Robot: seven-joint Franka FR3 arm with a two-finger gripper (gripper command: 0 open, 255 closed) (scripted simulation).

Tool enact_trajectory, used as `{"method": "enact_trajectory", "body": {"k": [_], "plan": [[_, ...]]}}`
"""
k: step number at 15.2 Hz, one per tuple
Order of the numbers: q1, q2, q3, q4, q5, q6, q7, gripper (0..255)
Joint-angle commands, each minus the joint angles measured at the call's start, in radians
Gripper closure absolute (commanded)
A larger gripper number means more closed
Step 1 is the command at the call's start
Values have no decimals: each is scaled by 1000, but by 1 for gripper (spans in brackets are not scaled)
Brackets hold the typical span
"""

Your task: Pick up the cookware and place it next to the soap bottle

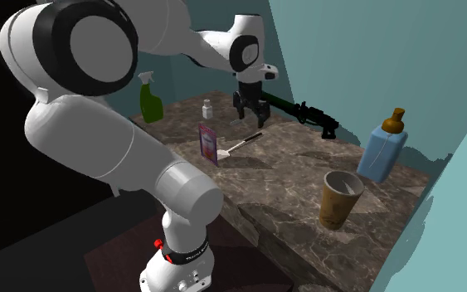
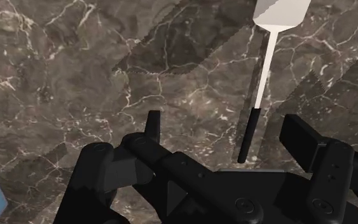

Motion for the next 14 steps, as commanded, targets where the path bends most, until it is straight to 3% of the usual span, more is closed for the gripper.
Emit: {"method": "enact_trajectory", "body": {"k": [1, 9, 14], "plan": [[9, 52, 38, -6, 12, 56, 41, 0], [15, 314, 186, 21, -2, 269, 213, 0], [9, 362, 198, 0, -17, 336, 228, 0]]}}
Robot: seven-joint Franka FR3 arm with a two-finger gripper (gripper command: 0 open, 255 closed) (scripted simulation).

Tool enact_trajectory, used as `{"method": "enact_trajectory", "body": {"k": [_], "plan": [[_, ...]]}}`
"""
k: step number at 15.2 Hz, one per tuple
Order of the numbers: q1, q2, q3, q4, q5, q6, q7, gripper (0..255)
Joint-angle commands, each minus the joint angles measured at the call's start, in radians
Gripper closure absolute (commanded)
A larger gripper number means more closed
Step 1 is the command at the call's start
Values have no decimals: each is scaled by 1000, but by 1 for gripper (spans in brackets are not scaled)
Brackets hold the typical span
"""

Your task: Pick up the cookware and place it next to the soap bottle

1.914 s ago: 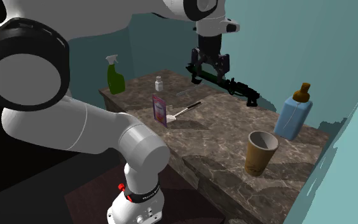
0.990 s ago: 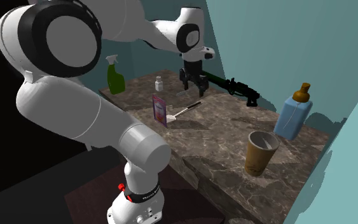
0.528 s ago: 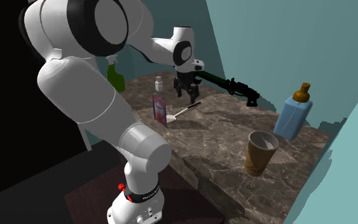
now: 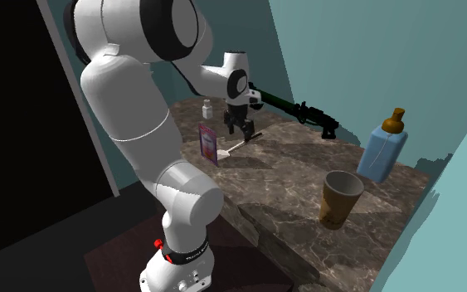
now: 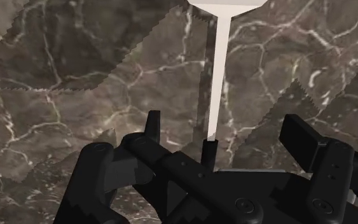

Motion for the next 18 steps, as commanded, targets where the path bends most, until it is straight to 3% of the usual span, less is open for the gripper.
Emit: {"method": "enact_trajectory", "body": {"k": [1, 3, 11, 12, 18], "plan": [[-3, 23, 7, -10, -7, 33, 8, 0], [-8, 53, 13, -22, -20, 73, 18, 0], [-8, 53, 13, -22, -20, 73, 18, 0], [-8, 53, 13, -22, -20, 73, 18, 255], [-8, 53, 13, -22, -20, 73, 18, 255]]}}
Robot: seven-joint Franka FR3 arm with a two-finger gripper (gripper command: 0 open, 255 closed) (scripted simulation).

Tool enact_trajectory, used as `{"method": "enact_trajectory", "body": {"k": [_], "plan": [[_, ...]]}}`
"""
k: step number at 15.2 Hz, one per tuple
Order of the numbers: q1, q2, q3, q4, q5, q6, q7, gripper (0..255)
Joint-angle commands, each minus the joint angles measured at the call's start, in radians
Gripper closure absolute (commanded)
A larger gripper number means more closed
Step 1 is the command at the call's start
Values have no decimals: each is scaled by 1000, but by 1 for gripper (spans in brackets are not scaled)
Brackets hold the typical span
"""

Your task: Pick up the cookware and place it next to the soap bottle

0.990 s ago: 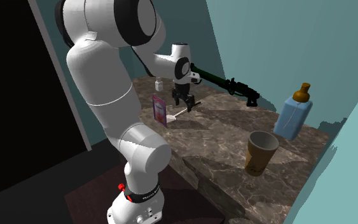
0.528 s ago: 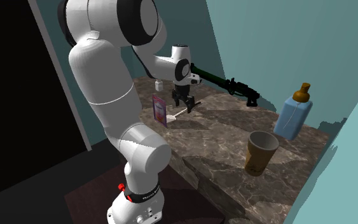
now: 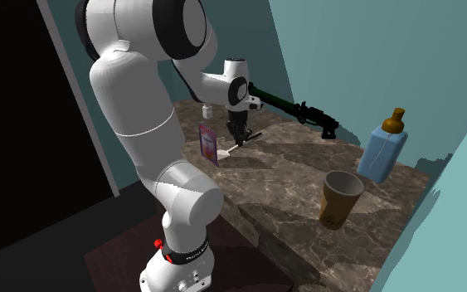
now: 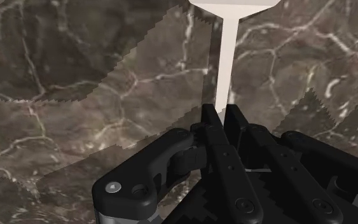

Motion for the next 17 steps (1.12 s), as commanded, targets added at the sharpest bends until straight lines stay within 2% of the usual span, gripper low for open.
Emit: {"method": "enact_trajectory", "body": {"k": [1, 3, 17], "plan": [[0, 0, 0, 0, 0, 0, 0, 255], [0, 0, 0, 0, 0, 0, 0, 255], [15, -127, -34, 95, 36, -217, -36, 255]]}}
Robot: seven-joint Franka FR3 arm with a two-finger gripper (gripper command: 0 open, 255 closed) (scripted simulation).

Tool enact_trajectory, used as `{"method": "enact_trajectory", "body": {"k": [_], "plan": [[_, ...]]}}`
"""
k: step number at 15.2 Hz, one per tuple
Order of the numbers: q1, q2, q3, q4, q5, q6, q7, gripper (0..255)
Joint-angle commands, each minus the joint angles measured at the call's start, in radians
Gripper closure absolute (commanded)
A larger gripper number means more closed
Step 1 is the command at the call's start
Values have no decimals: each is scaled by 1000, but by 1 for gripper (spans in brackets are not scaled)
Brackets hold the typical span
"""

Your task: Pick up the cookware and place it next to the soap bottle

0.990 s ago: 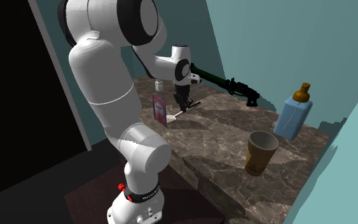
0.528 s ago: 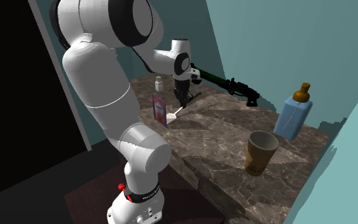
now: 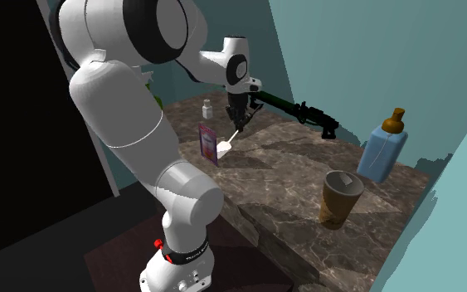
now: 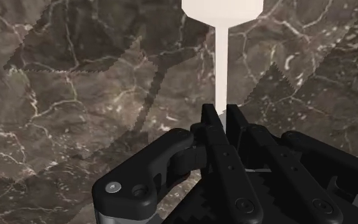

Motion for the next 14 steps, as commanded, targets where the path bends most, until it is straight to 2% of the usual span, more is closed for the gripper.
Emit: {"method": "enact_trajectory", "body": {"k": [1, 14], "plan": [[1, -13, -5, 16, 2, -30, -4, 255], [1, -76, -32, 143, 4, -218, -16, 255]]}}
